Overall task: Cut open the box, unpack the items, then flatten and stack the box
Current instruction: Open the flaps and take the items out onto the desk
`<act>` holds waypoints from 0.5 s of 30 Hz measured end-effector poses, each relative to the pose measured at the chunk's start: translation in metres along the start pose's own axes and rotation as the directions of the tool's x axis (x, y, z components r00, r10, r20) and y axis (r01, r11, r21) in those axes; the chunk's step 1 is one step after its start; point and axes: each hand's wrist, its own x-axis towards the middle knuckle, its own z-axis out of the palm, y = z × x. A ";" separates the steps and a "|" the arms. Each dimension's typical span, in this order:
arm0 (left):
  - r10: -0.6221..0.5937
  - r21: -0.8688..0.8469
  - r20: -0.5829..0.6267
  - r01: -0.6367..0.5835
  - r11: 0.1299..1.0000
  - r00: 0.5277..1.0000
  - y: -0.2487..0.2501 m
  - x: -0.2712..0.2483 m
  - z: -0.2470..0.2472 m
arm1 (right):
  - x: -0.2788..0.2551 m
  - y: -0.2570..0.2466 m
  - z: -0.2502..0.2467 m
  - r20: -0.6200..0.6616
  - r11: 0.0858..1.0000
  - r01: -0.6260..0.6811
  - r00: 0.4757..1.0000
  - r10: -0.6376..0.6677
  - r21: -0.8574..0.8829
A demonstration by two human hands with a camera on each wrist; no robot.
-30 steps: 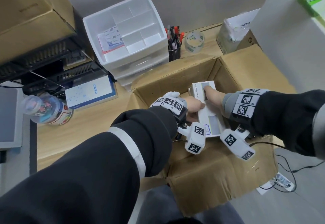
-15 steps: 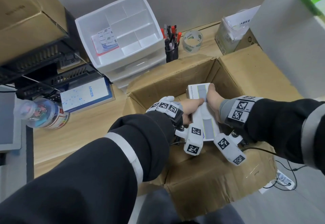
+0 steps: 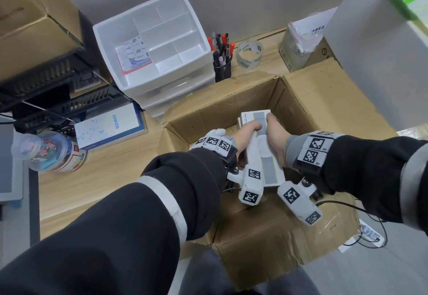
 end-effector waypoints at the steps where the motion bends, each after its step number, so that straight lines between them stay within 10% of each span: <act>1: 0.011 -0.009 0.011 -0.010 1.000 1.000 0.001 -0.003 -0.001 | 0.006 0.000 0.001 -0.002 1.000 -0.004 1.000 0.004 -0.008; 15: 0.055 0.156 0.059 -0.063 0.986 0.997 0.020 -0.055 -0.016 | -0.049 0.001 -0.006 0.056 0.997 0.032 0.998 -0.028 -0.076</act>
